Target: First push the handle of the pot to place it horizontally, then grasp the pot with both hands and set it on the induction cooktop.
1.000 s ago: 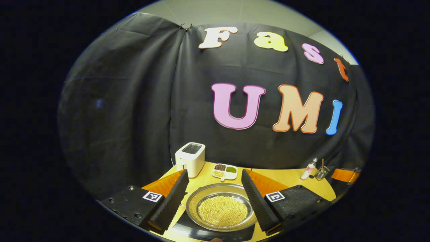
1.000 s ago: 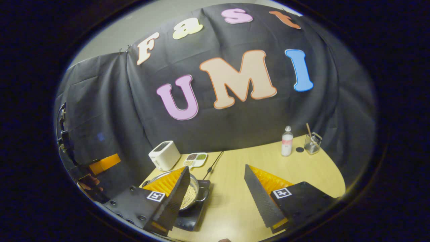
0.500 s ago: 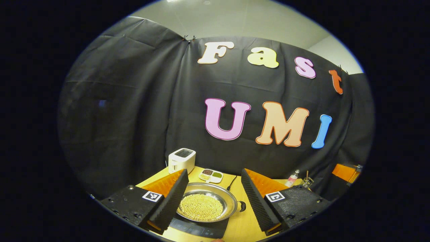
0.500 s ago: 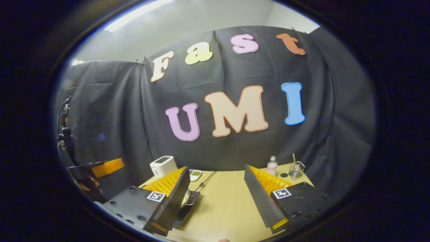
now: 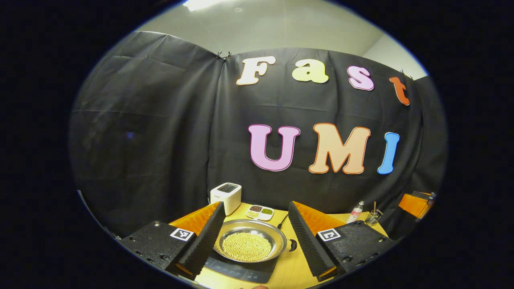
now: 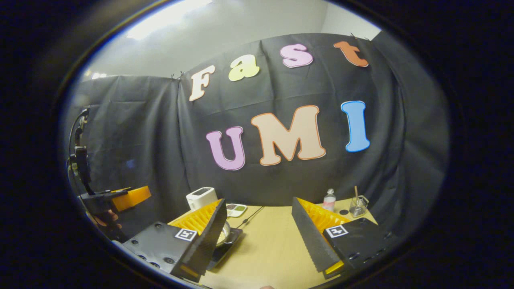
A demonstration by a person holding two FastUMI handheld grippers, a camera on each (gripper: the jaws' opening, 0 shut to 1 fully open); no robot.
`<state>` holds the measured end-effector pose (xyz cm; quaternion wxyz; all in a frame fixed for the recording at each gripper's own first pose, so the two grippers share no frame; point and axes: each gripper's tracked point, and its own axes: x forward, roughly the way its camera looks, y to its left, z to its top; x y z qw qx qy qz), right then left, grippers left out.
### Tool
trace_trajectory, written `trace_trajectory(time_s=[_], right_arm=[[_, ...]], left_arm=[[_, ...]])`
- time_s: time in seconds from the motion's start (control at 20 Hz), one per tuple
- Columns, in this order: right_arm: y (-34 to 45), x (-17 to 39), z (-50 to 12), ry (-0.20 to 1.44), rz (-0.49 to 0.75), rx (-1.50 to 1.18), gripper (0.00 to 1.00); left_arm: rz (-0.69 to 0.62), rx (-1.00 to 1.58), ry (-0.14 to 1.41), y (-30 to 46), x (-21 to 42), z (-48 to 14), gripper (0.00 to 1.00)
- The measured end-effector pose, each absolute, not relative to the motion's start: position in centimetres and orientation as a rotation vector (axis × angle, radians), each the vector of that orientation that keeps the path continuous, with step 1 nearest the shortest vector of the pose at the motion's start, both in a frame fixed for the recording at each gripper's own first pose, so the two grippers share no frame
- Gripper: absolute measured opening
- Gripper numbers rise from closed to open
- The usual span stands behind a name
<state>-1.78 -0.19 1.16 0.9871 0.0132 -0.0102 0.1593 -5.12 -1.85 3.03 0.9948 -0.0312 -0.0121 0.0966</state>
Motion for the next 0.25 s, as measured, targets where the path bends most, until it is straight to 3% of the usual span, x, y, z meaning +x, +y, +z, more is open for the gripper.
trace_trajectory(time_s=[0.25], right_arm=[[-0.8,-0.5,1.7,-0.033,0.318,0.049,0.92]], left_arm=[[0.227,-0.049,-0.017,-1.2,-5.4,2.9,0.96]])
